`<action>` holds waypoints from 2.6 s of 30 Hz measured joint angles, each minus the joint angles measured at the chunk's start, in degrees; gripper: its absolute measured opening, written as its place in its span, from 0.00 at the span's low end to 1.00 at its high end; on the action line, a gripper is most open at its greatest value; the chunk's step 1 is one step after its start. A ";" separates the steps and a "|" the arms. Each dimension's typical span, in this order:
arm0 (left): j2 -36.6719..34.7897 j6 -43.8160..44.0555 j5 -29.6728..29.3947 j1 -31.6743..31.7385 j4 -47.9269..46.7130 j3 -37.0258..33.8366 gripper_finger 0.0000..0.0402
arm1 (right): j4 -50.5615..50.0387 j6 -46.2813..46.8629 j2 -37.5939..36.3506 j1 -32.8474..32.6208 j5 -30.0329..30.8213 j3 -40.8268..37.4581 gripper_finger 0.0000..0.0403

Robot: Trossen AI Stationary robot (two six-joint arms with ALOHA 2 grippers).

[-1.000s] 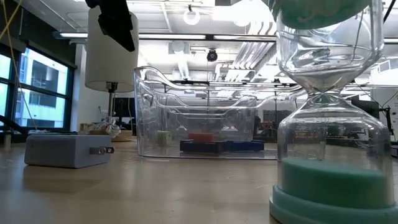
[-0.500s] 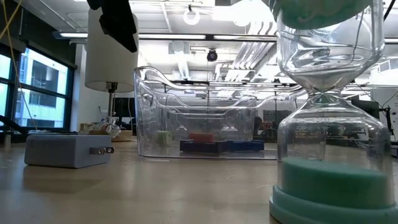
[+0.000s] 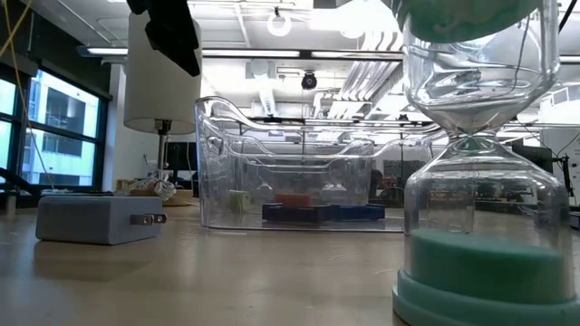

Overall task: Pick & Place Office items
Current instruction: Put the blue charger adapter into the middle transparent bin

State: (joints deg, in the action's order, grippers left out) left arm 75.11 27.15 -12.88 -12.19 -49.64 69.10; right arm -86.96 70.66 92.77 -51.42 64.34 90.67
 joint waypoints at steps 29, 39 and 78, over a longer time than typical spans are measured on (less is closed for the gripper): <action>5.32 -0.18 2.65 0.00 0.26 0.07 0.77 | 0.01 -5.96 0.02 4.46 -6.24 0.00 0.90; 5.03 0.75 13.72 -0.02 -0.38 0.07 0.77 | -2.83 0.62 0.02 0.35 -3.95 -0.55 0.88; 3.02 -1.72 -30.51 -25.09 2.33 4.22 0.77 | -1.94 8.78 -2.47 -1.47 3.12 -18.49 0.88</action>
State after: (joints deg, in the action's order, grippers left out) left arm 78.13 25.43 -43.40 -37.28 -47.31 73.32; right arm -88.90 79.44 90.30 -52.88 67.46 72.18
